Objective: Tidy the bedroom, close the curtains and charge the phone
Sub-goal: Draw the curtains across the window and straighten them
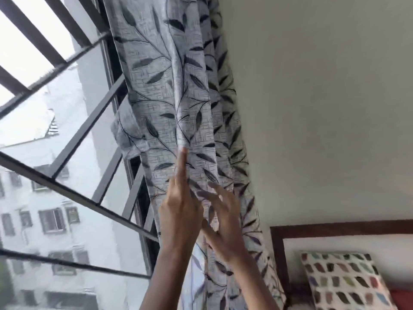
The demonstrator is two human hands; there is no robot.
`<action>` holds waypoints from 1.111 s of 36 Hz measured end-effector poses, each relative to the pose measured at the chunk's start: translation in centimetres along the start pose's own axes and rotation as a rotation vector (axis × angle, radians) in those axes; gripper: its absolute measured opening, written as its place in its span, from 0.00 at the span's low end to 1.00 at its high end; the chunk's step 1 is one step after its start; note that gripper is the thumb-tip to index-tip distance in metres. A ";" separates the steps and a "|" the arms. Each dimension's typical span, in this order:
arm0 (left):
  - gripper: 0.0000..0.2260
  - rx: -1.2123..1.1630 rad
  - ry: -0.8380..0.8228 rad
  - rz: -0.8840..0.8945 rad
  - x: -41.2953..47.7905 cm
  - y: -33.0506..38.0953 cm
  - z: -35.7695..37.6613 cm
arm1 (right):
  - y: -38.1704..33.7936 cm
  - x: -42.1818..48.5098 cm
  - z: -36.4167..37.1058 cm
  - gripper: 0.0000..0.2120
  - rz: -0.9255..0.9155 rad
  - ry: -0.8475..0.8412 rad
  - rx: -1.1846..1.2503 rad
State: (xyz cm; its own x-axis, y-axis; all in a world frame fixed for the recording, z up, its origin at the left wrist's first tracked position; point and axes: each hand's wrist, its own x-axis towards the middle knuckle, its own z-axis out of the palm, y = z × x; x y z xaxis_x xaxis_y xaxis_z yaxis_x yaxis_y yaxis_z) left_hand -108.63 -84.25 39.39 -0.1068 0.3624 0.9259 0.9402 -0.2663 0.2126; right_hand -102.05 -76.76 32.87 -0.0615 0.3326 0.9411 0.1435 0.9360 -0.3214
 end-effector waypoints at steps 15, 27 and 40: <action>0.27 0.250 -0.133 -0.243 1.8 -1.0 0.5 | -1.5 1.1 1.7 0.17 0.104 -0.198 0.339; 0.48 0.119 -0.011 0.003 2.8 -2.9 -0.5 | 1.4 8.5 0.6 0.45 0.242 0.352 0.211; 0.31 0.422 0.037 -0.090 12.1 0.5 -3.8 | -7.0 18.2 -0.3 0.24 0.350 -0.119 0.365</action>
State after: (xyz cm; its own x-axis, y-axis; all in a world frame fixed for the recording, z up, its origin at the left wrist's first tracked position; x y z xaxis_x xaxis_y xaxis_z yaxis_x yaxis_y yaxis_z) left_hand -110.64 -83.37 51.88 -0.1987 0.3335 0.9216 0.9756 0.1564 0.1538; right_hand -103.93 -77.29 52.27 -0.1864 0.6241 0.7588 -0.1771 0.7383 -0.6507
